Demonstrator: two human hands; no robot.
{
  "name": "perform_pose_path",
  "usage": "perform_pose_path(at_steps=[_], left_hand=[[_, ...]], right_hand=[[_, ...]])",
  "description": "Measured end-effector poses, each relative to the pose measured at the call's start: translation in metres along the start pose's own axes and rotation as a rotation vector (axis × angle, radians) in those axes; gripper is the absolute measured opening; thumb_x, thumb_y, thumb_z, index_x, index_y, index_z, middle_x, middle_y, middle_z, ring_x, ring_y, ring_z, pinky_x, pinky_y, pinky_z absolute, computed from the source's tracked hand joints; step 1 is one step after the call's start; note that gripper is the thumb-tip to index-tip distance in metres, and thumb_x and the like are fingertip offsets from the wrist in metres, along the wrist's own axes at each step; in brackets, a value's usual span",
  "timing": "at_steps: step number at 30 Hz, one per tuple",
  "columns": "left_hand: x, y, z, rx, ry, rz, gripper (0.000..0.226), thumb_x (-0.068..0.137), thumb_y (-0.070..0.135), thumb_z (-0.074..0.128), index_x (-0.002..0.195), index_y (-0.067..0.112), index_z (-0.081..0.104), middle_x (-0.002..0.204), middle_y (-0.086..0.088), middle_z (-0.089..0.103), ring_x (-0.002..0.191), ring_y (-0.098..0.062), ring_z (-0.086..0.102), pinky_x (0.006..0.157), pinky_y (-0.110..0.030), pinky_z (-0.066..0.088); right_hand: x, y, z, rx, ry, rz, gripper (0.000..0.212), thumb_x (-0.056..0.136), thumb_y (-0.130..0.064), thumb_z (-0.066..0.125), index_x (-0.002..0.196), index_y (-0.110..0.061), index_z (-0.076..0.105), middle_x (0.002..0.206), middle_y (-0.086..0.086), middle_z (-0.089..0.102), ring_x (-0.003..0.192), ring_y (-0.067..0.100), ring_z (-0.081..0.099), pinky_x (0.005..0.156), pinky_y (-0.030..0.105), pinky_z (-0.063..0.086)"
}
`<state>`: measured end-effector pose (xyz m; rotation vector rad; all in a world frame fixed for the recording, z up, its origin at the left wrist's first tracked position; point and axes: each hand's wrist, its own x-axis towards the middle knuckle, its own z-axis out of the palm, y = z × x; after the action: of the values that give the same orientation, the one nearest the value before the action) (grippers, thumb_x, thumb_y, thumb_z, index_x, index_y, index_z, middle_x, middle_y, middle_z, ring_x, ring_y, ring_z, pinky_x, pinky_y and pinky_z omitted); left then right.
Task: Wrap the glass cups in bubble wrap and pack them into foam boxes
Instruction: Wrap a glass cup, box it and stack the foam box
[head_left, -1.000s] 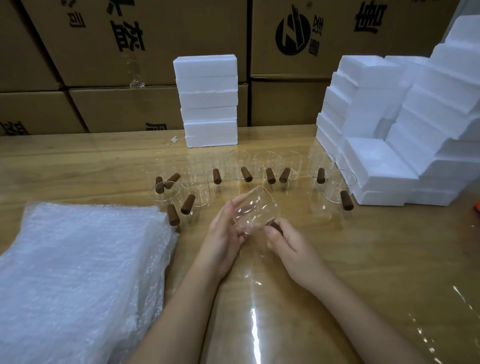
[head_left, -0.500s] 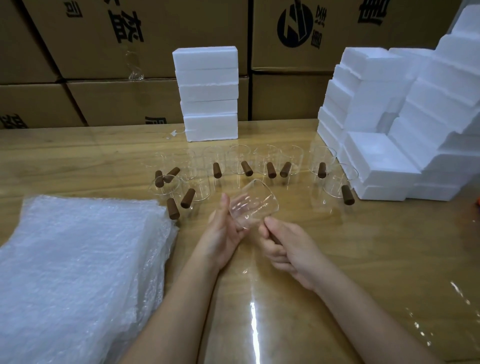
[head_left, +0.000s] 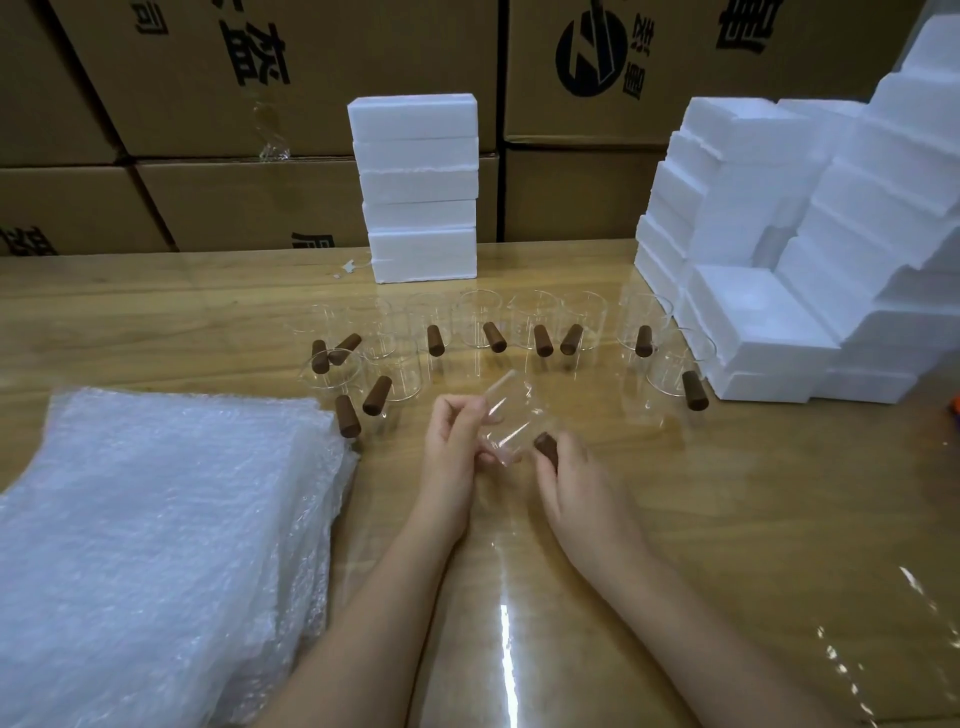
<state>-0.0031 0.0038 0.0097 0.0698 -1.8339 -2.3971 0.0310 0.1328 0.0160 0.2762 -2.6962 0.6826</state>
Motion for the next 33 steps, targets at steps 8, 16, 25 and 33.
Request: perform_pose_path(at_steps=[8,16,25,33], left_hand=[[-0.001,0.009,-0.009,0.203,-0.055,0.089,0.039,0.097,-0.001,0.027,0.105,0.005,0.065,0.094,-0.005,0.071,0.090,-0.009,0.067,0.072,-0.018,0.052],[-0.001,0.018,0.002,0.224,-0.270,-0.088,0.047,0.081,0.052,0.046,0.106,0.016,0.062,0.091,0.000,0.074,0.068,-0.015,0.069,0.053,-0.021,0.053],[-0.008,0.005,0.014,0.034,0.139,0.053,0.042,0.102,0.040,0.029,0.092,0.021,0.065,0.071,0.002,0.072,0.060,-0.012,0.067,0.047,-0.021,0.049],[-0.018,0.001,0.012,0.150,0.250,0.340,0.030,0.096,0.037,0.026,0.115,0.032,0.049,0.104,0.005,0.064,0.098,-0.007,0.062,0.083,-0.022,0.048]], right_hand=[[0.000,0.017,-0.004,0.480,-0.250,0.016,0.018,0.100,-0.032,0.039,0.087,-0.027,0.051,0.057,-0.008,0.046,0.053,0.005,0.043,0.057,0.031,0.036],[0.004,0.028,-0.011,0.374,-0.177,-0.081,0.024,0.097,-0.031,0.049,0.074,-0.036,0.055,0.052,-0.016,0.048,0.053,0.000,0.046,0.054,0.023,0.034],[0.003,-0.005,0.006,1.079,0.186,0.229,0.034,0.088,-0.012,0.064,0.112,-0.033,0.052,0.083,-0.012,0.066,0.074,-0.001,0.063,0.066,0.017,0.051],[-0.001,-0.064,0.029,0.951,0.078,0.139,0.047,0.083,-0.065,0.036,0.127,-0.057,0.023,0.137,-0.030,0.032,0.131,-0.007,0.033,0.106,0.020,0.030]])
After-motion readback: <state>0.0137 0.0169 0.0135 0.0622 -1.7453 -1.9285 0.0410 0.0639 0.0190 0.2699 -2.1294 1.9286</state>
